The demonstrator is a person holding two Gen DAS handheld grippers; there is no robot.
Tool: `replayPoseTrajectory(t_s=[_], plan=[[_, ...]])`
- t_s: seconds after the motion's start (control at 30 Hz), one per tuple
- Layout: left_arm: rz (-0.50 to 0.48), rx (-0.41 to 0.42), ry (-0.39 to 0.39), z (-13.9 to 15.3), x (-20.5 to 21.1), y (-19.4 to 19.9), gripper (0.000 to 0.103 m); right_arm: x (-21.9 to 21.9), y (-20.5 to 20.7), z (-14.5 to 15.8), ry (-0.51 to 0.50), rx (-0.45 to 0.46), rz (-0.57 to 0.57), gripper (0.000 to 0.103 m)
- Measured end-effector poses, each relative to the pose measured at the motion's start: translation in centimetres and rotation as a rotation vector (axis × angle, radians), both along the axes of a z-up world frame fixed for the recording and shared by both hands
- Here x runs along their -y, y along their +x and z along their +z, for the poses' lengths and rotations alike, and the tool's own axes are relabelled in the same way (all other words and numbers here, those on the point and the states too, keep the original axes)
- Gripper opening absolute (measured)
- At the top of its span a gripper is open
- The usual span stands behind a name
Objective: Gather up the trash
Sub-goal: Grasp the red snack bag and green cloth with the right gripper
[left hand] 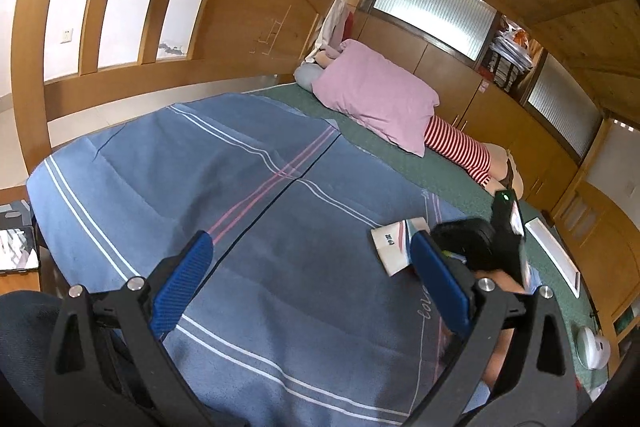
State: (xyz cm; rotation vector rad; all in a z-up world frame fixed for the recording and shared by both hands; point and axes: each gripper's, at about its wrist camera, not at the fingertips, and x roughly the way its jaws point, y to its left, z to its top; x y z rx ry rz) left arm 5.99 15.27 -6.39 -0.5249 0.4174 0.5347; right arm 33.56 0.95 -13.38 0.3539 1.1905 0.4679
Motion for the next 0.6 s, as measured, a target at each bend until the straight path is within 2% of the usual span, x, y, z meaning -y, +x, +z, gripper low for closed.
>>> replayPoseTrajectory(t_s=[0.1, 0.13, 0.37, 0.4, 0.43, 0.47, 0.5, 0.53, 0.57, 0.6], plan=[[0.004, -0.001, -0.007, -0.1, -0.1, 0.0, 0.098, 1.0, -2.5, -0.6, 0.046, -0.045, 0.087, 0.021], [0.005, -0.002, -0.014, -0.1, -0.2, 0.0, 0.098, 1.2, -3.5, -1.0, 0.067, -0.071, 0.127, 0.001], [0.008, 0.015, -0.065, -0.3, -0.9, -0.2, 0.098, 2.7, -10.5, -1.9, 0.136, -0.188, 0.414, 0.002], [0.013, 0.03, -0.102, -0.5, -1.4, -0.5, 0.098, 3.3, -10.9, -1.4, 0.121, -0.177, 0.423, 0.004], [0.021, 0.04, -0.15, -0.8, -2.2, -0.6, 0.099, 3.7, -11.0, -0.8, 0.101, -0.153, 0.418, 0.014], [0.029, 0.048, -0.197, -1.1, -2.9, -0.7, 0.099, 4.6, -10.8, 0.4, 0.074, -0.096, 0.395, 0.031], [0.037, 0.057, -0.243, -1.4, -3.5, -0.9, 0.099, 5.3, -10.5, 1.3, 0.057, -0.05, 0.365, 0.042], [0.055, 0.069, -0.313, -2.0, -4.5, -1.1, 0.099, 6.3, -9.8, 2.5, 0.036, 0.007, 0.307, 0.061], [0.063, 0.075, -0.352, -2.4, -4.9, -1.2, 0.099, 7.1, -9.5, 3.1, 0.027, 0.036, 0.261, 0.066], [0.066, 0.077, -0.384, -2.7, -5.2, -1.3, 0.1, 7.9, -8.8, 3.6, 0.025, 0.055, 0.21, 0.066]])
